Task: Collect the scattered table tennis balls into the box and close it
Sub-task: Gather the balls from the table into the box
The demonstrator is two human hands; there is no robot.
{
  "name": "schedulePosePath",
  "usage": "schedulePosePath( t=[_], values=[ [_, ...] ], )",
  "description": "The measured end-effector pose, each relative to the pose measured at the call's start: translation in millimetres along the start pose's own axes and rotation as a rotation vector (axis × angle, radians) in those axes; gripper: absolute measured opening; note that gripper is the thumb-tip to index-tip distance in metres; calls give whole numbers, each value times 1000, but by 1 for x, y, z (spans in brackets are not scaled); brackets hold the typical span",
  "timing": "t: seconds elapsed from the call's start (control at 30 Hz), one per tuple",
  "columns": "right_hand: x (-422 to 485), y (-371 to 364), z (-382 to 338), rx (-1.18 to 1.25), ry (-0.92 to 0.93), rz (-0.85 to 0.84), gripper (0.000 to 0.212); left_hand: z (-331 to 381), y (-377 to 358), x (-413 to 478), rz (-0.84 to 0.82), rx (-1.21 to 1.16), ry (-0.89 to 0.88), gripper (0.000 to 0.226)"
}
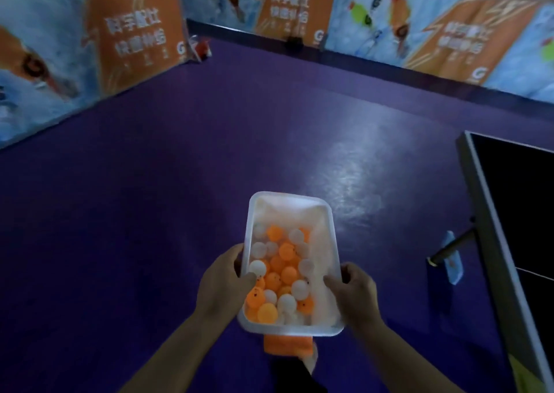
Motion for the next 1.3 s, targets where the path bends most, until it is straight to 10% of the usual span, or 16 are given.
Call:
schedulePosePath(
  t=[1.3],
  values=[
    [780,205,3,86,-345,442,14,419,-330,798,-399,70,-369,43]
  ],
)
Point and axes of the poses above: each hand's wrist, its own x-axis towards the middle knuckle, its own y-axis out of the back of the hand, z = x × y, the point moved 9 cm from there along x, towards the middle knuckle, and after that the axes turned 3 degrees about y, right-handed, at the moved point
